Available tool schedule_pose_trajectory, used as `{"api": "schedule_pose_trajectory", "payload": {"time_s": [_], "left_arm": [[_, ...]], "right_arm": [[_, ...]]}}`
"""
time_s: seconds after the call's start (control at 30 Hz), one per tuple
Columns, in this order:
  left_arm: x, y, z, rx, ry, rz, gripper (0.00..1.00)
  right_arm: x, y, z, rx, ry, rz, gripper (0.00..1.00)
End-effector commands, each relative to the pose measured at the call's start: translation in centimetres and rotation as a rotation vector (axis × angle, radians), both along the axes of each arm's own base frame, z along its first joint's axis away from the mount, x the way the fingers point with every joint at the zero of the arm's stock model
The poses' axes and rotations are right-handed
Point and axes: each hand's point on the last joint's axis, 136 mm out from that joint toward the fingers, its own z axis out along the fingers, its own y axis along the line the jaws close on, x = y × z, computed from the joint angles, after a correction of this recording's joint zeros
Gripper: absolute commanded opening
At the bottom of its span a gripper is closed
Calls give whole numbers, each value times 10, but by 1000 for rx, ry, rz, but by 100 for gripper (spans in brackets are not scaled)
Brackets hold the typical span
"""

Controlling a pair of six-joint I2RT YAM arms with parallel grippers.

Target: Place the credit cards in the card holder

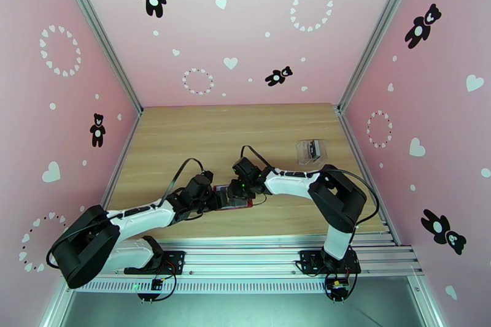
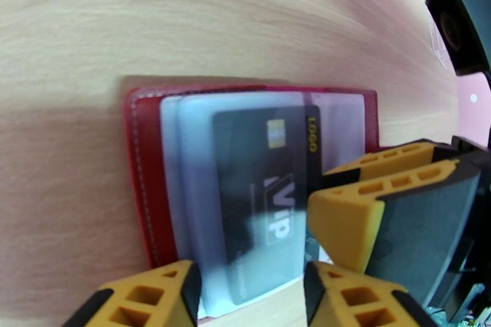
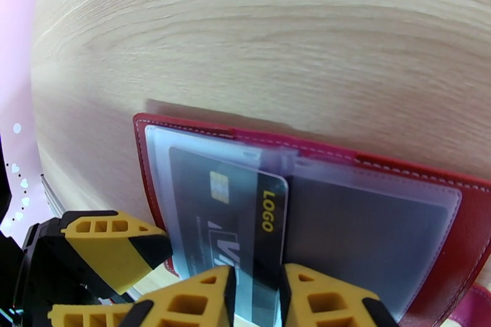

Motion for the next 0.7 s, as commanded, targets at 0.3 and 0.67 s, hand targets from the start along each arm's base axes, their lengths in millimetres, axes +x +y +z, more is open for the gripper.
{"api": "schedule_pose_trajectory", "payload": {"time_s": [0.3,0.67], "left_arm": [[-4,16,14,25,-25,37,48],[-2,25,-3,104,2,55,34]], "right_arm": [[7,-7,19,-50,-65,-10,21],[6,4,3,-42,-22,9,13]]}}
